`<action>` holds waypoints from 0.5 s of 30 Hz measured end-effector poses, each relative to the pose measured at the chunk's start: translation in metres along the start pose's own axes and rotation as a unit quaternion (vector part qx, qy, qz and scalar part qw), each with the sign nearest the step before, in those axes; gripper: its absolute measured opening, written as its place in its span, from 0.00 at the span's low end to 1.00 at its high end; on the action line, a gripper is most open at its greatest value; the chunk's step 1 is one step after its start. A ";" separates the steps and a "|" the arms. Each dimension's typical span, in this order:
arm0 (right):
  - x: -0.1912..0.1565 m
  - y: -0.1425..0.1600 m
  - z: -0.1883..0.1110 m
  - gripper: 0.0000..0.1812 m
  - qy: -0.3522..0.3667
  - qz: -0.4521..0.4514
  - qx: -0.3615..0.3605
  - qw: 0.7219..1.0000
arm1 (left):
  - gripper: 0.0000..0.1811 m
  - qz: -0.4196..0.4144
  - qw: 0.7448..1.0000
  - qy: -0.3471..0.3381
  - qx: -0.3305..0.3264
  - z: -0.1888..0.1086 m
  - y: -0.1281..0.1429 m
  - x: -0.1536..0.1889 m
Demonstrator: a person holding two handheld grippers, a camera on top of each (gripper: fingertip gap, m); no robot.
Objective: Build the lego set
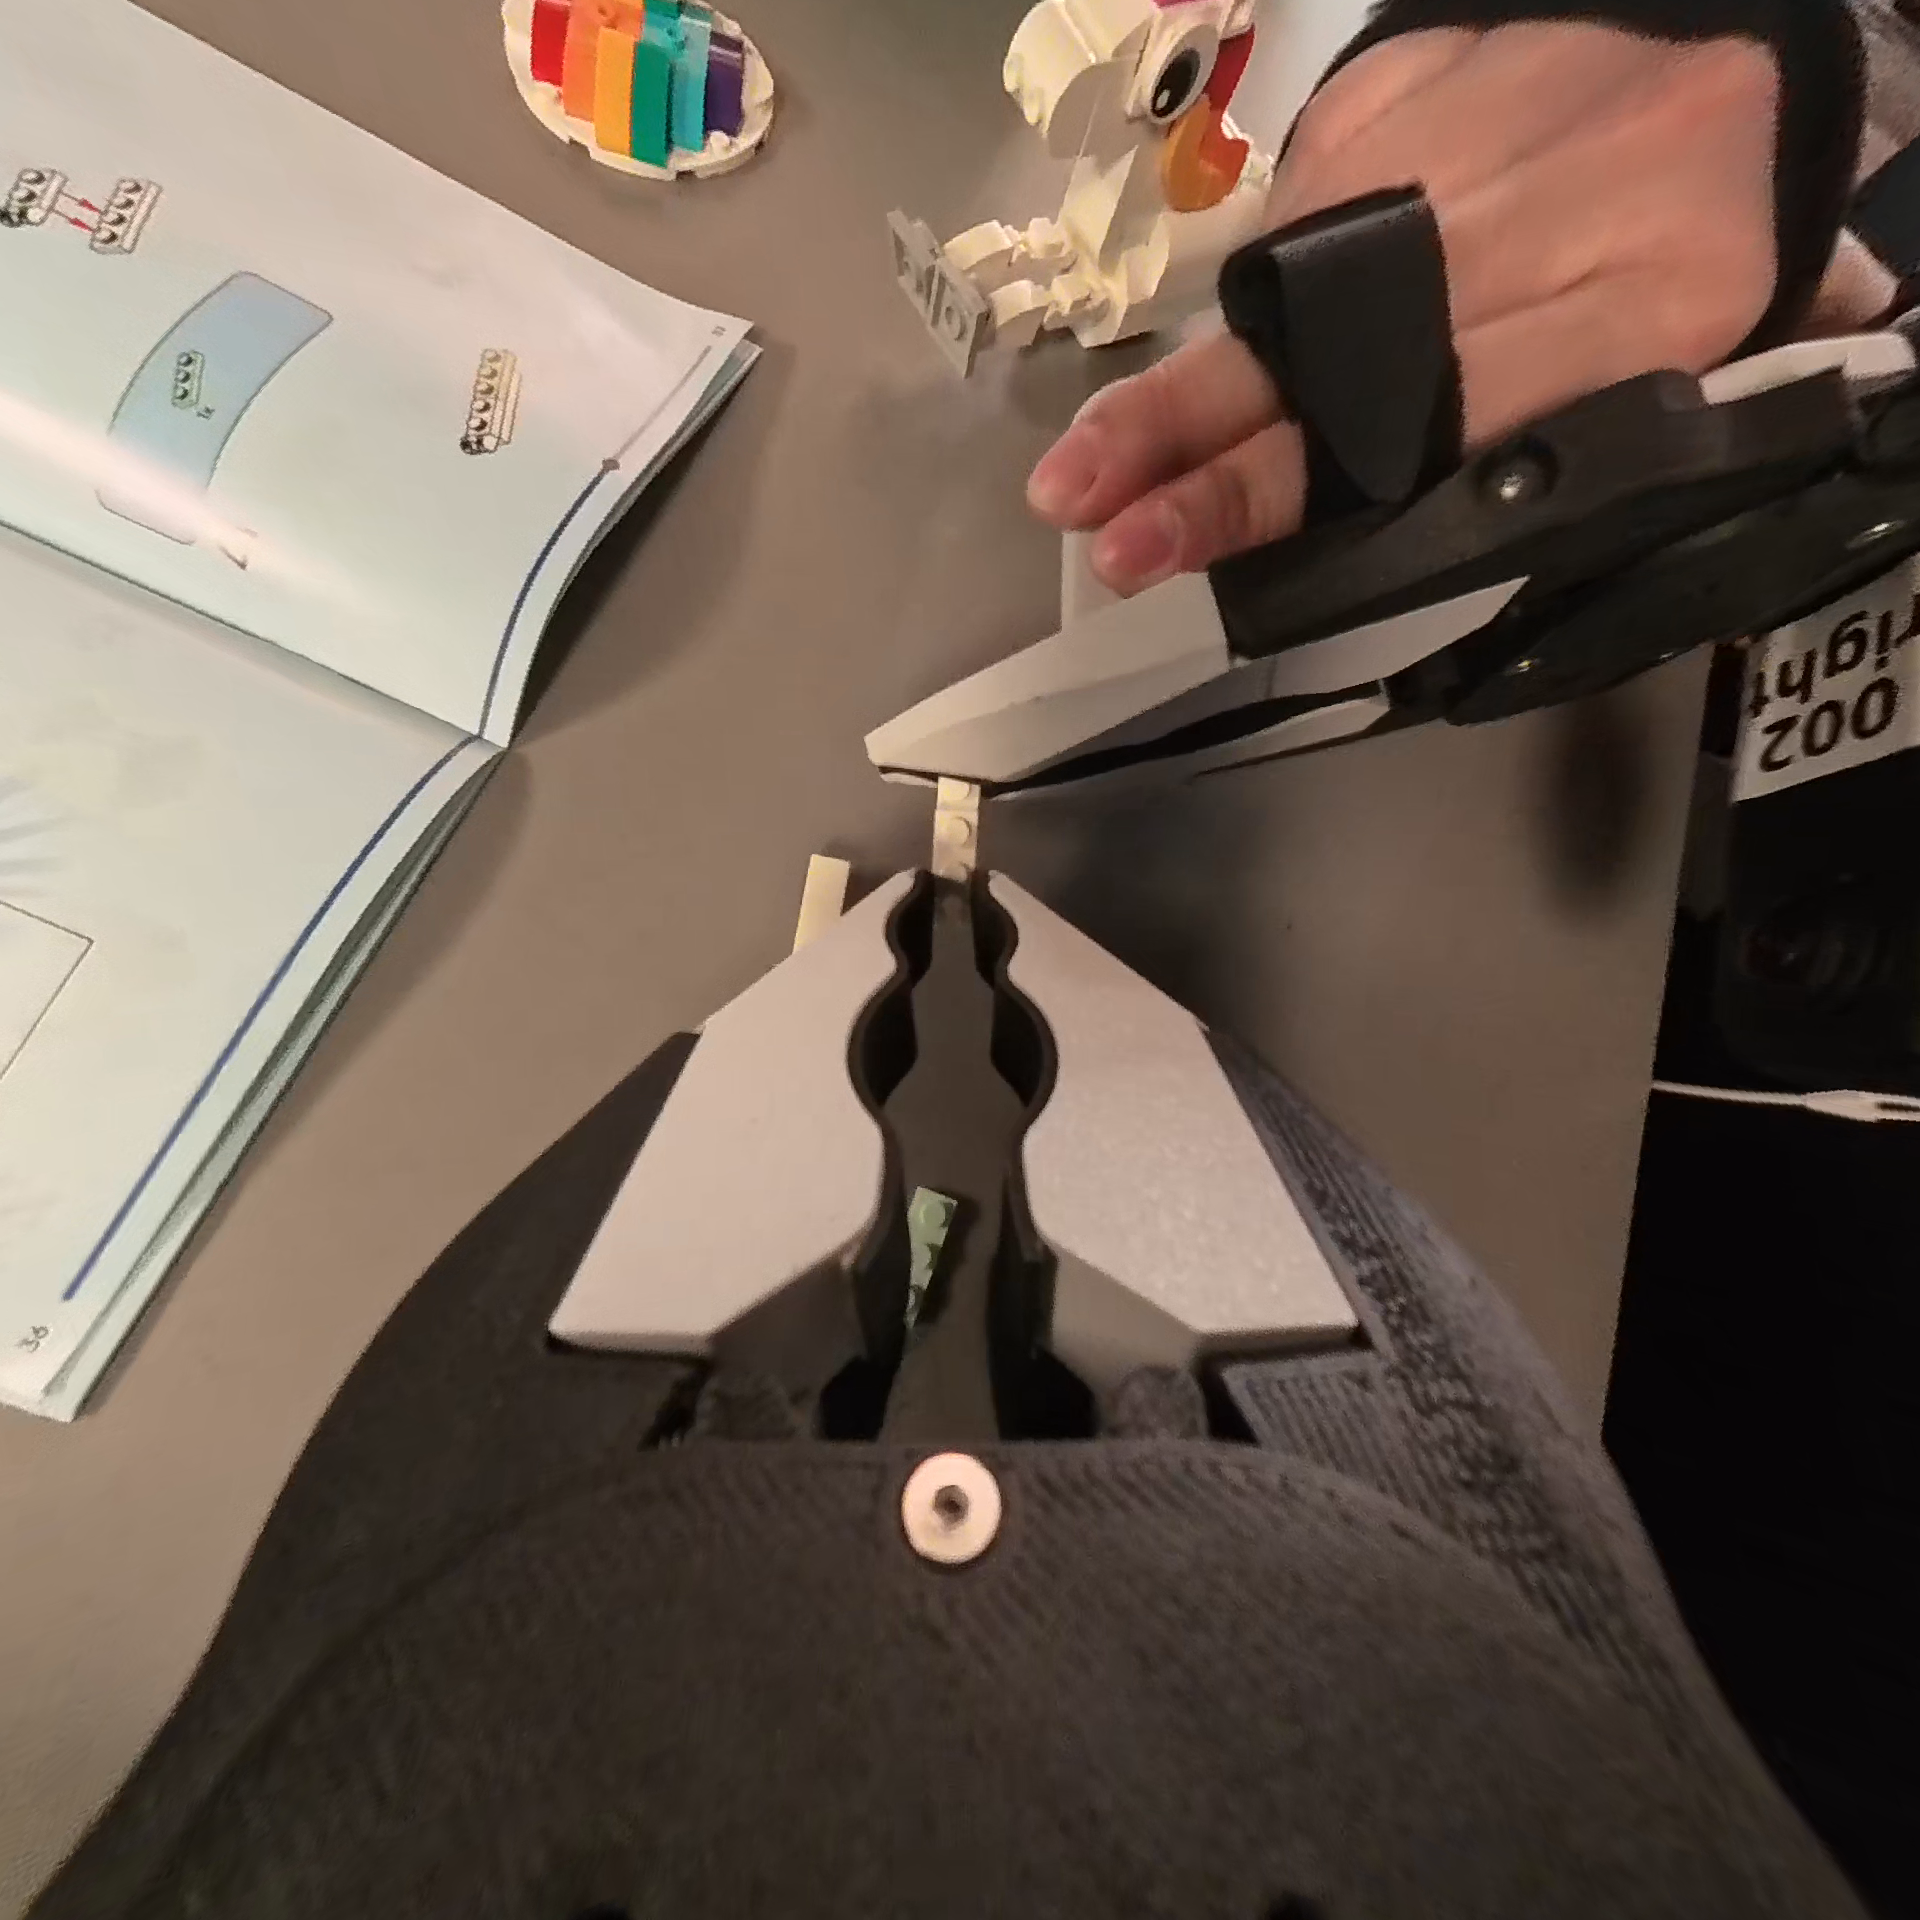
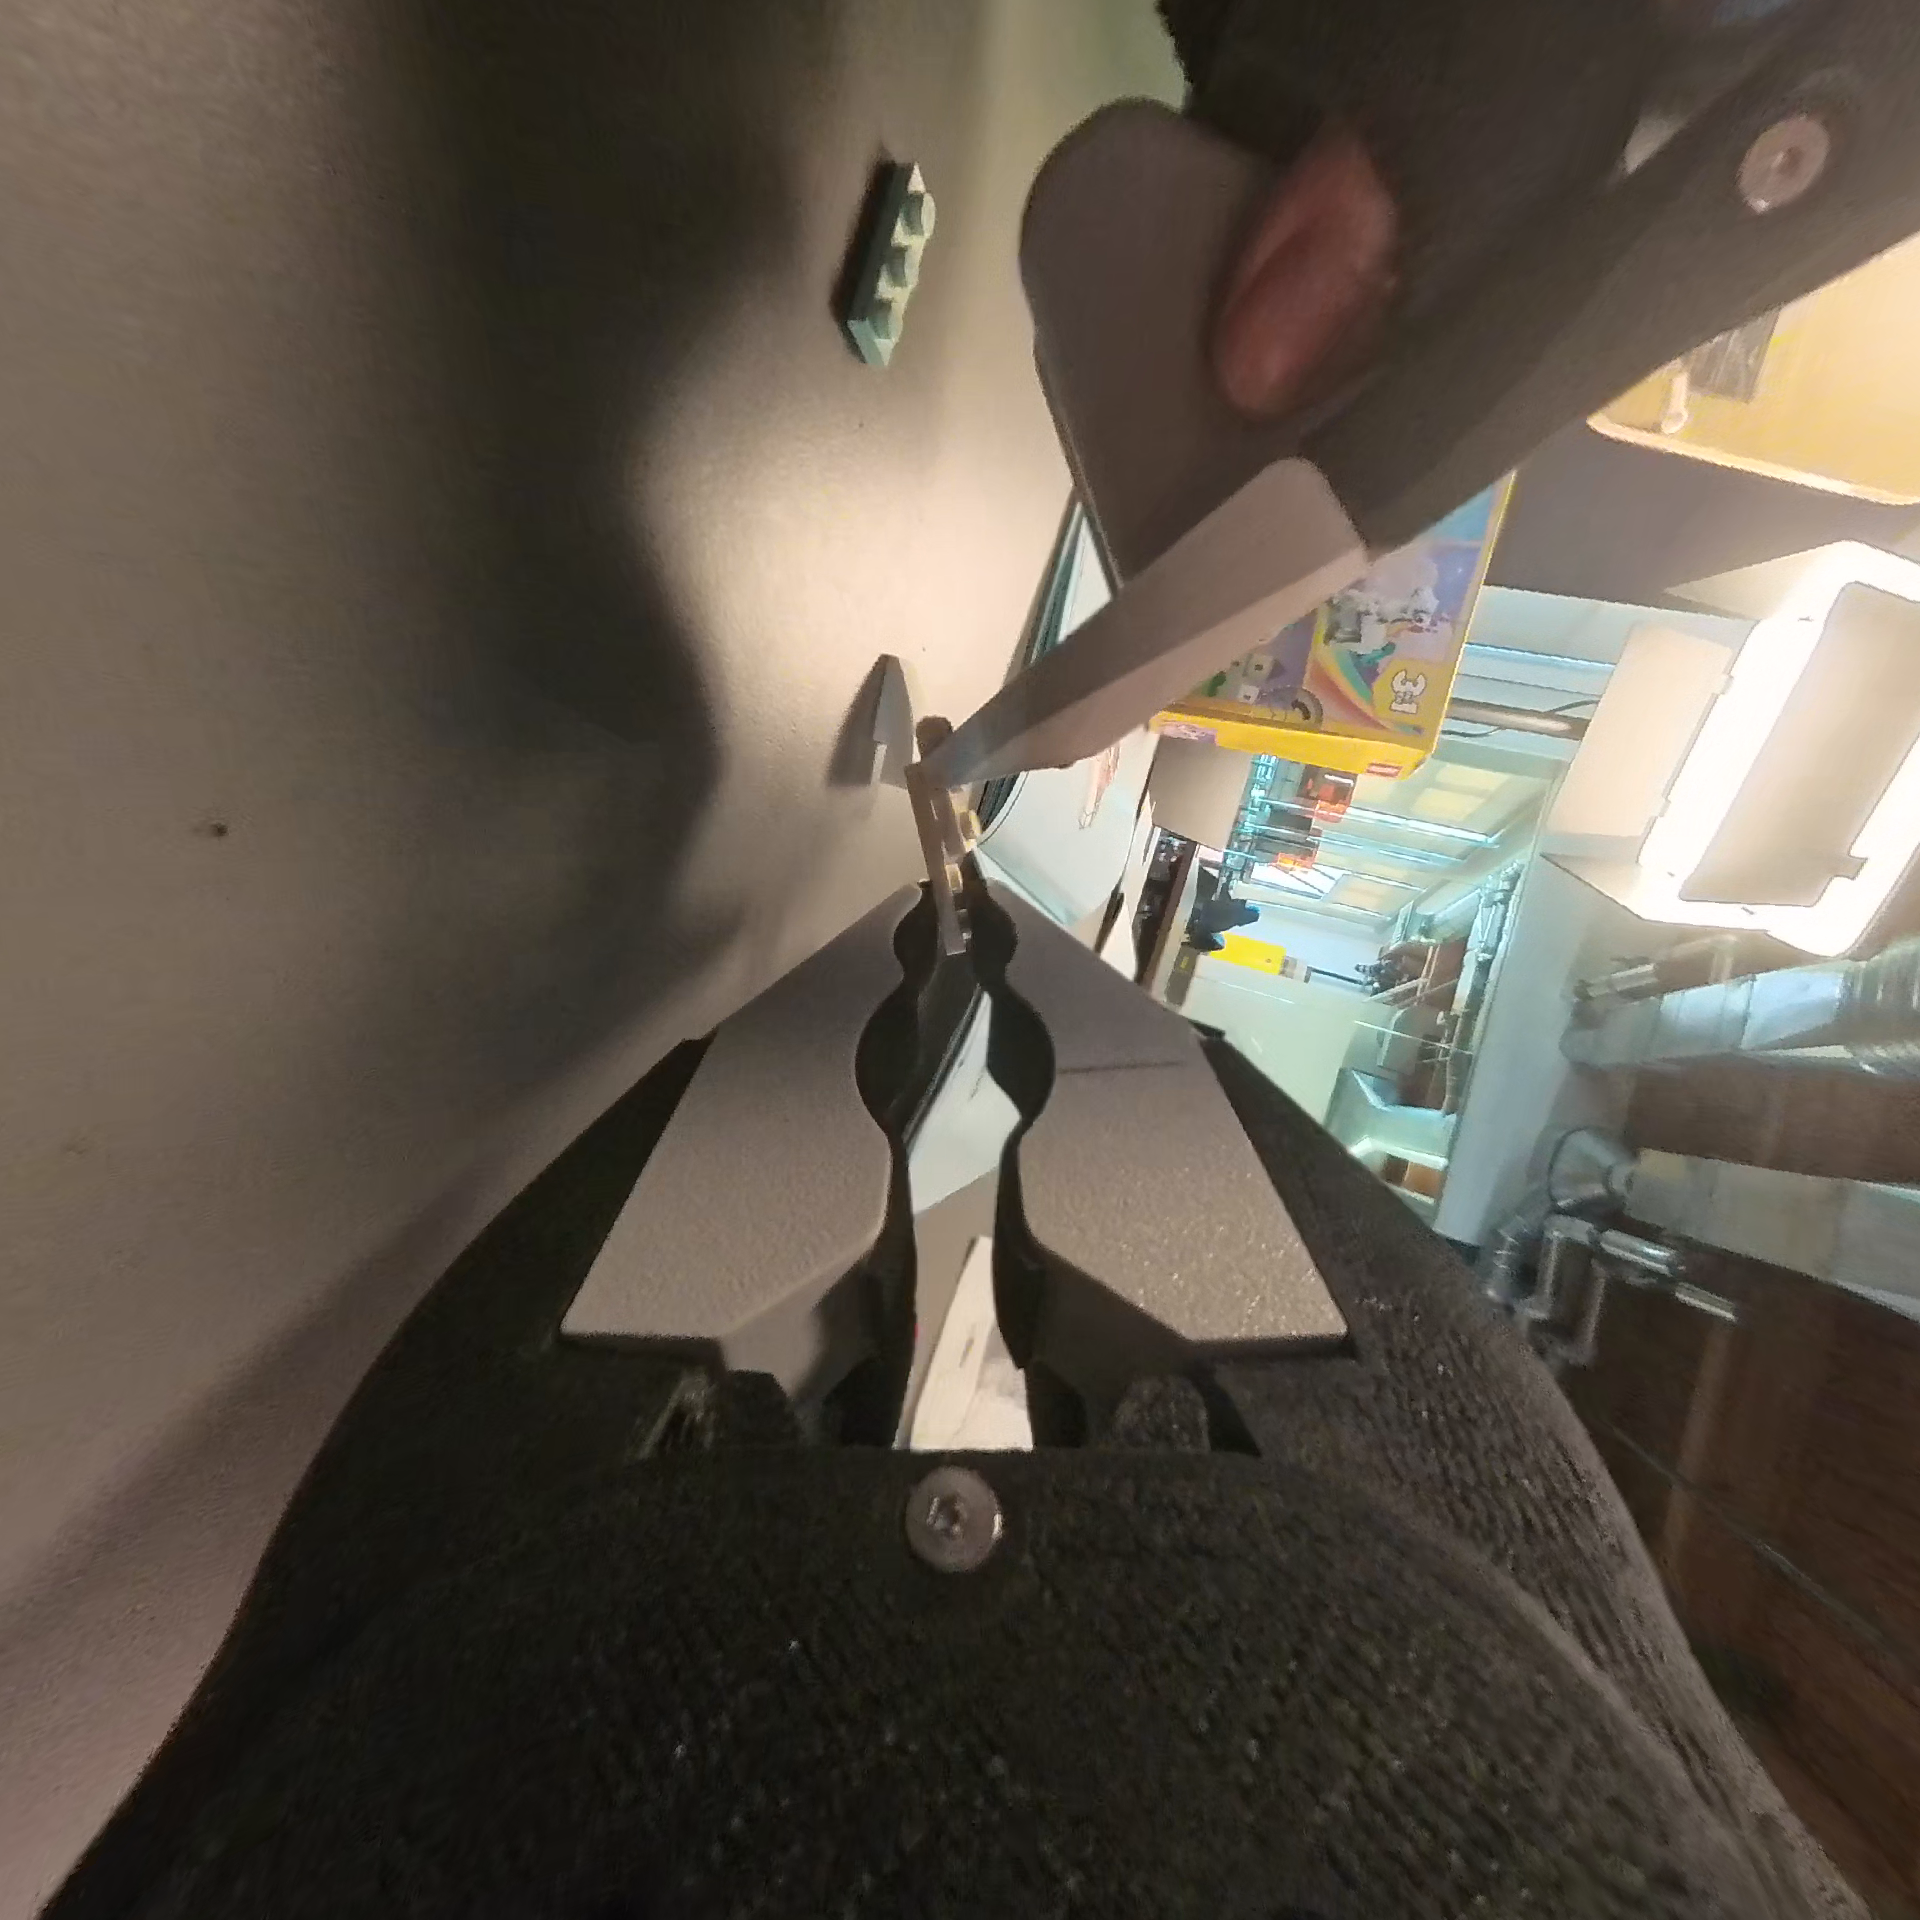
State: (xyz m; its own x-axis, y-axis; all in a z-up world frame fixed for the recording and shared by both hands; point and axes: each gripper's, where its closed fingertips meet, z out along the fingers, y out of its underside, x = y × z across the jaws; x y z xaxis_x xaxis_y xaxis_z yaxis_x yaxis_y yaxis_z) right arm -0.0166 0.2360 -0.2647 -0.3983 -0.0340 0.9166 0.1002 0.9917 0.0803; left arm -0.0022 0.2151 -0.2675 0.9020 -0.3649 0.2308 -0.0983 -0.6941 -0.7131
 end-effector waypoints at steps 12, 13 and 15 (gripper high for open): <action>0.012 0.004 -0.003 0.01 0.027 0.031 0.009 0.999 | 0.04 0.042 0.998 -0.016 0.032 -0.012 -0.016 0.002; 0.014 0.004 -0.003 0.01 0.031 0.033 0.010 0.999 | 0.04 0.044 0.998 -0.015 0.035 -0.014 -0.017 0.002; 0.016 0.003 -0.004 0.01 0.034 0.038 0.012 0.999 | 0.04 0.049 0.998 -0.014 0.039 -0.014 -0.018 0.003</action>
State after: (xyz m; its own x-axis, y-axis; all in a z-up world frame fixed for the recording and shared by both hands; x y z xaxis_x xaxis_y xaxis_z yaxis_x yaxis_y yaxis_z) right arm -0.0188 0.2384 -0.2487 -0.3282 0.0350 0.9440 0.1054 0.9944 -0.0002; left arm -0.0040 0.2174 -0.2446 0.9010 -0.4107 0.1401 -0.1548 -0.6058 -0.7805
